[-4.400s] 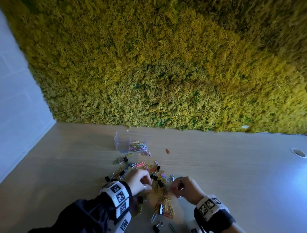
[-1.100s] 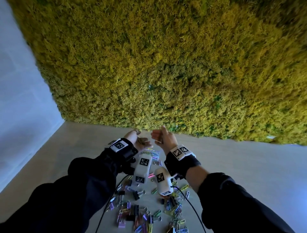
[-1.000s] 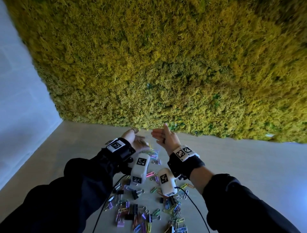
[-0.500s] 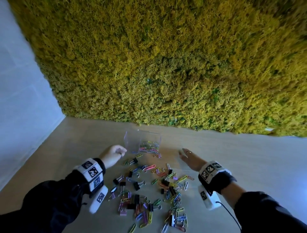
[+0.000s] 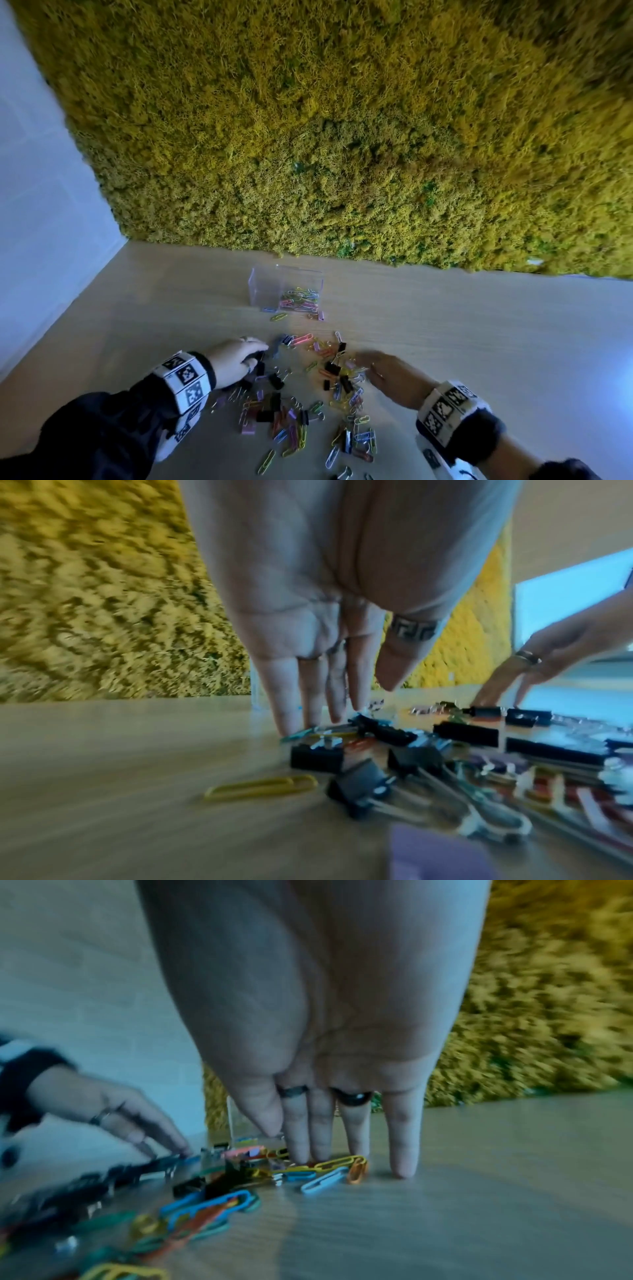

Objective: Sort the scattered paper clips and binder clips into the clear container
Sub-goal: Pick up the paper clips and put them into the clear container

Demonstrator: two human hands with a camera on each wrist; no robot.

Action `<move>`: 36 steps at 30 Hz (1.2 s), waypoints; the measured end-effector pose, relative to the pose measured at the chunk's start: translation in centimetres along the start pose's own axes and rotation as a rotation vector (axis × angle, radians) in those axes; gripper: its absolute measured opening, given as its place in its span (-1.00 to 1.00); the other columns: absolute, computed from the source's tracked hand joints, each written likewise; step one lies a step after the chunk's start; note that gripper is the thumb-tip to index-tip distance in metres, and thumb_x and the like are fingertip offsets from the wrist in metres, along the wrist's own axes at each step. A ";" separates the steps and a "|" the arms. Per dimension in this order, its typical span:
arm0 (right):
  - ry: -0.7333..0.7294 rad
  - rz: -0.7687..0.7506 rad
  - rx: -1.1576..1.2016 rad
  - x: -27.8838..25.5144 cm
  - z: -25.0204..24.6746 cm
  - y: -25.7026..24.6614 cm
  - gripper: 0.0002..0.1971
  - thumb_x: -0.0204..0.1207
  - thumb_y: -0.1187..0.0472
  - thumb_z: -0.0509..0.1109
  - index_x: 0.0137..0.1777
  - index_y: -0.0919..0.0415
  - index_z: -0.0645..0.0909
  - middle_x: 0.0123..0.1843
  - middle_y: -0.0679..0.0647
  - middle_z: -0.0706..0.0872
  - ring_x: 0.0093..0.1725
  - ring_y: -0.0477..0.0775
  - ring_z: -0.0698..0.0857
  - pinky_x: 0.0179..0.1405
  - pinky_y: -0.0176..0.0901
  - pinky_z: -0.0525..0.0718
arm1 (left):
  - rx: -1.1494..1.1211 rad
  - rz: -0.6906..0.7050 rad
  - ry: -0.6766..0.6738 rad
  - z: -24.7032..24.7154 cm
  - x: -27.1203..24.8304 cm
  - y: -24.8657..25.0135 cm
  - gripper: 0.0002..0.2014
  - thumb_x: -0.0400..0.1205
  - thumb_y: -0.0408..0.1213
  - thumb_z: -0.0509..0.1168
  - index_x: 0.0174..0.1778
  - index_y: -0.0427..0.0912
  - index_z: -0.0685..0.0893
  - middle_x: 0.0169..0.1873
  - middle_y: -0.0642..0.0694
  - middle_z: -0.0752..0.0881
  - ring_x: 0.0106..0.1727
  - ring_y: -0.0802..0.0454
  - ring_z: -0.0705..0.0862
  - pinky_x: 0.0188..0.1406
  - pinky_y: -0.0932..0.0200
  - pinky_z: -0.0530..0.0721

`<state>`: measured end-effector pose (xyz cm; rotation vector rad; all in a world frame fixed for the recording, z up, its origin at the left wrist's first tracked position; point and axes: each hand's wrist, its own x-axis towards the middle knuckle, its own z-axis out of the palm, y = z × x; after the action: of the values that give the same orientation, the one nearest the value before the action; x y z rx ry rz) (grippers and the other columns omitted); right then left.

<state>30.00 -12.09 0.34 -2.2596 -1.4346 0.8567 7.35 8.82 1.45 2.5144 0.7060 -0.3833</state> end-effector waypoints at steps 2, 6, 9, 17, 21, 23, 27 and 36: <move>0.026 -0.081 -0.073 -0.8 -0.1 1.0 -0.21 0.43 -0.46 -0.04 0.39 0.12 0.48 0.43 0.01 0.51 0.39 -0.06 0.49 0.42 -0.36 0.34 | 0.019 0.024 0.076 0.3 -1.0 0.3 -0.54 0.66 -0.23 0.15 0.51 -0.07 0.33 0.56 0.04 0.29 0.53 0.09 0.32 0.48 0.25 0.27; -0.009 -0.094 -0.131 -2.5 0.9 1.9 0.16 -0.11 -0.74 0.00 0.40 0.00 0.45 0.31 -0.20 0.36 0.28 -0.16 0.39 0.38 -0.21 0.41 | 0.104 0.128 0.034 1.1 -2.7 2.9 -0.37 0.52 0.04 0.32 0.50 -0.03 0.33 0.54 0.07 0.27 0.51 0.08 0.31 0.45 0.23 0.28; -0.089 -0.106 -0.120 -4.2 1.8 0.7 0.18 -0.22 -0.65 0.17 0.44 0.00 0.39 0.23 -0.23 0.27 0.24 -0.20 0.29 0.22 -0.48 0.29 | 0.089 0.174 -0.038 2.0 -3.8 5.5 -0.36 0.46 0.05 0.38 0.44 0.03 0.37 0.45 0.09 0.35 0.40 0.09 0.41 0.34 0.20 0.37; 0.002 -0.066 -0.099 -6.0 4.9 -1.2 0.02 -0.13 -0.40 0.48 0.40 0.02 0.45 0.22 -0.18 0.30 0.26 -0.11 0.29 0.40 -0.28 0.32 | 0.121 0.151 -0.124 4.7 -2.4 9.1 -0.32 0.42 -0.05 0.47 0.42 -0.11 0.38 0.41 -0.08 0.38 0.35 -0.08 0.46 0.31 0.03 0.50; 0.082 -0.120 -0.017 -5.6 5.1 -1.2 -0.56 0.24 0.07 0.59 0.13 0.14 0.66 0.01 -0.41 0.39 0.08 -0.44 0.46 0.10 -0.70 0.34 | 0.094 0.112 -0.084 5.0 -1.4 8.6 -0.57 0.49 -0.23 0.42 0.27 -0.14 0.53 0.28 -0.13 0.54 0.26 -0.08 0.55 0.24 0.06 0.56; 0.106 -0.132 -0.002 -5.2 5.0 -1.4 -0.63 0.28 0.12 0.57 0.10 0.13 0.68 -0.01 -0.28 0.47 0.09 -0.26 0.55 0.11 -0.62 0.43 | 0.048 0.115 -0.058 4.9 -1.0 8.5 -0.66 0.49 -0.25 0.41 0.18 -0.15 0.59 0.22 -0.13 0.61 0.22 -0.04 0.58 0.19 0.13 0.55; 0.121 -0.115 0.009 -4.6 4.4 -2.0 -0.75 0.37 0.24 0.49 0.06 0.15 0.70 -0.10 -0.19 0.52 -0.13 -0.27 0.54 0.04 -0.42 0.55 | -0.160 0.077 0.061 4.2 -0.8 7.9 -0.71 0.45 -0.26 0.46 0.08 -0.14 0.66 0.00 -0.03 0.69 -0.17 0.21 0.57 -0.22 0.45 0.49; 0.122 -0.066 -0.009 -3.9 4.1 -2.0 -0.76 0.40 0.22 0.48 0.08 0.08 0.70 -0.28 -0.41 0.39 -0.36 -0.49 0.38 -0.27 -0.71 0.35 | -0.262 -0.082 0.344 2.0 -2.9 6.1 -0.90 0.54 -0.11 0.35 -0.19 -0.03 0.61 -0.37 0.22 0.51 -0.35 0.24 0.52 -0.41 0.45 0.38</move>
<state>24.75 -14.89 -0.40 -2.2163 -1.4513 0.6818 7.99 2.09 3.28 2.3257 0.9255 0.1157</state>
